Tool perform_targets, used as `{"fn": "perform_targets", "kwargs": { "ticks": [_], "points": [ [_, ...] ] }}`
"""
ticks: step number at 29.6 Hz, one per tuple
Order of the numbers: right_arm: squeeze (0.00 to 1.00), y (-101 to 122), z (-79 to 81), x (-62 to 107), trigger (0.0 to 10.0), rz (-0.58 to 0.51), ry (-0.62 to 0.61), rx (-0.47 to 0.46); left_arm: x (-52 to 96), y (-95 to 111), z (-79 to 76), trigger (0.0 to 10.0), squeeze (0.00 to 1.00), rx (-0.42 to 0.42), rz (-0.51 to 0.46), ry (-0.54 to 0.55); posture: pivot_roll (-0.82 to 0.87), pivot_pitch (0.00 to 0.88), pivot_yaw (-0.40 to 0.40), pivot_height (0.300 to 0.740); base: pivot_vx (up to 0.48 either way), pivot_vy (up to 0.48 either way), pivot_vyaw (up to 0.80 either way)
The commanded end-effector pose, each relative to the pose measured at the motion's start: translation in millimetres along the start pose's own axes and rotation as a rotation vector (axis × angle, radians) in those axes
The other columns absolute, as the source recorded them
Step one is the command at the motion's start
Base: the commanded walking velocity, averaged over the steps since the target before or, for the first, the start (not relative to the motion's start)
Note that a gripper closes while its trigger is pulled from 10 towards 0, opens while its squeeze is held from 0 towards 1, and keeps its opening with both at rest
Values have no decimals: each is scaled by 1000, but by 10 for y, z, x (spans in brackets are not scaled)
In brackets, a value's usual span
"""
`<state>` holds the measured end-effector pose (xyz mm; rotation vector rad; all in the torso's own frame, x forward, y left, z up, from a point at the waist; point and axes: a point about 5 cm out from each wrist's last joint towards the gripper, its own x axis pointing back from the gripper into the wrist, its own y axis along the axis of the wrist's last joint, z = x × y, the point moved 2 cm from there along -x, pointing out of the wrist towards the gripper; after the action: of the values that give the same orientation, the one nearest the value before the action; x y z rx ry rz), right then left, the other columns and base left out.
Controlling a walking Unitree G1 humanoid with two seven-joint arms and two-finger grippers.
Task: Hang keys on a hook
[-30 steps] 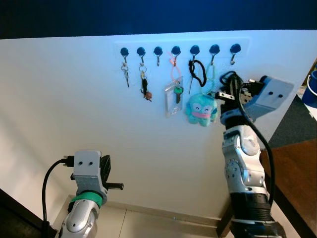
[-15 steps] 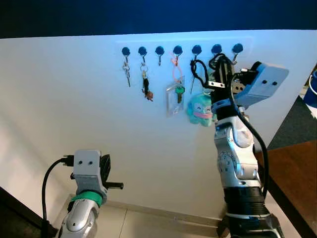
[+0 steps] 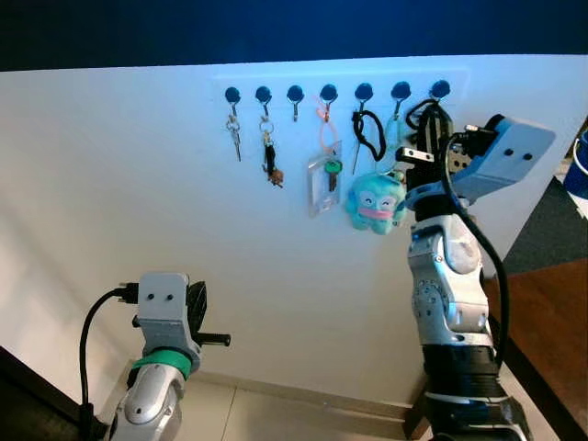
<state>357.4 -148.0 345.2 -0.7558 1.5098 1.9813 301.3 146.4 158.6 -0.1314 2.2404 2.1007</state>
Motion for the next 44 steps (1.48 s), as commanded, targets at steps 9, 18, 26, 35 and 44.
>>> {"fn": "perform_targets", "kwargs": {
  "ticks": [9,18,26,35,44],
  "points": [
    [0,5,-101,-16,10000,1,-45,0,11,-37,48,10000,0,-12,22,1,-106,83,215,740,0,0,0],
    [0,-182,-230,143,10000,79,-118,9,44,-53,79,10000,0,-16,28,14,-97,89,211,740,0,0,0],
    [0,-276,-323,290,10000,124,-171,14,52,-58,77,10000,0,-18,33,12,-94,96,216,740,0,0,0],
    [0,-148,-135,217,10000,66,-45,-35,42,-9,46,10000,0,7,-1,-8,-94,96,216,740,0,0,0],
    [0,-155,20,232,10000,78,60,-67,178,366,-334,10000,0,168,-193,-313,-98,97,212,740,0,0,0]
  ]
}}
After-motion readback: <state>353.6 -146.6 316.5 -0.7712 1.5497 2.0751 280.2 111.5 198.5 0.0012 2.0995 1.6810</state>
